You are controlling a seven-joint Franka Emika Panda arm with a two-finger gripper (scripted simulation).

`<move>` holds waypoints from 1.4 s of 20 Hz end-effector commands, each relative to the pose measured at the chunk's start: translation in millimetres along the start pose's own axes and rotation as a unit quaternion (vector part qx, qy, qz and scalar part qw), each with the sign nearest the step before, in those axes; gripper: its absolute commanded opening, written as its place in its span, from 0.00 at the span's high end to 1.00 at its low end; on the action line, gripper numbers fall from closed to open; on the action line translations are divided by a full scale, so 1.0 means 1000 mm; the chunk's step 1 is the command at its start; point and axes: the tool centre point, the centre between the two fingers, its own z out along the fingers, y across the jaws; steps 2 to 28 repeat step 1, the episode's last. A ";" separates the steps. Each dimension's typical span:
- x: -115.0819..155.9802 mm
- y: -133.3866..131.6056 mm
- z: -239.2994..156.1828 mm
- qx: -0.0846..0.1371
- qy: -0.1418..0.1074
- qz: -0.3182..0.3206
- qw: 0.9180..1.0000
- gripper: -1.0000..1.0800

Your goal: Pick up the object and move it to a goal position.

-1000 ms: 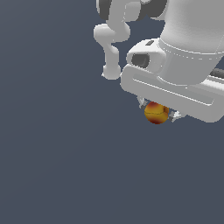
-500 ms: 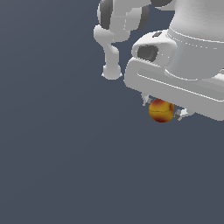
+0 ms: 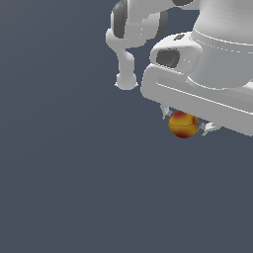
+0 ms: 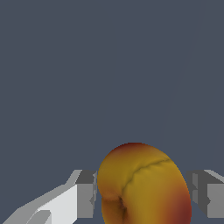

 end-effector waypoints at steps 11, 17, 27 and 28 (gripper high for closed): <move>0.000 0.000 -0.001 0.001 0.001 0.000 1.000 1.00; 0.000 0.000 -0.001 0.001 0.001 0.000 1.000 1.00; 0.000 0.000 -0.001 0.001 0.001 0.000 1.000 1.00; 0.000 0.000 -0.001 0.001 0.001 0.000 1.000 1.00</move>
